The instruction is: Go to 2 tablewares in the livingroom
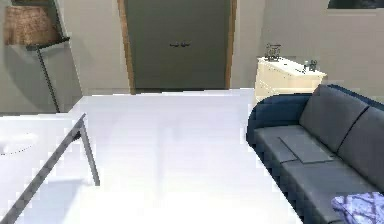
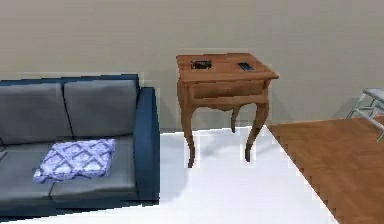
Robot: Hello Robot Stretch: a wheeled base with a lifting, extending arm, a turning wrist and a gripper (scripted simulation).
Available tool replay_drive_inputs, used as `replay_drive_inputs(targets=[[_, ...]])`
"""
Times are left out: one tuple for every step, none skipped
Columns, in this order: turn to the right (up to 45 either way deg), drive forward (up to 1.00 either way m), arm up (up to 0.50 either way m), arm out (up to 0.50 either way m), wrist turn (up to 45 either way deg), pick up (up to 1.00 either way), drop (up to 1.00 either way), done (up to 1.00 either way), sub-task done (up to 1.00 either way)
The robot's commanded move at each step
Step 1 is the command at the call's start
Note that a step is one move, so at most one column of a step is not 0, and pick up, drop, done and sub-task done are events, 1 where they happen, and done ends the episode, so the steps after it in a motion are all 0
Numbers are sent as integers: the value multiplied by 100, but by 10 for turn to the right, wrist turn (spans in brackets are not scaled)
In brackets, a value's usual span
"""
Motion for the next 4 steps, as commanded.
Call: replay_drive_inputs(targets=[[0, 10, 0, 0, 0, 0, 0, 0, 0], [-450, 0, 0, 0, 0, 0, 0, 0, 0], [-180, 0, 0, 0, 0, 0, 0, 0, 0], [0, 0, 0, 0, 0, 0, 0, 0, 100]])
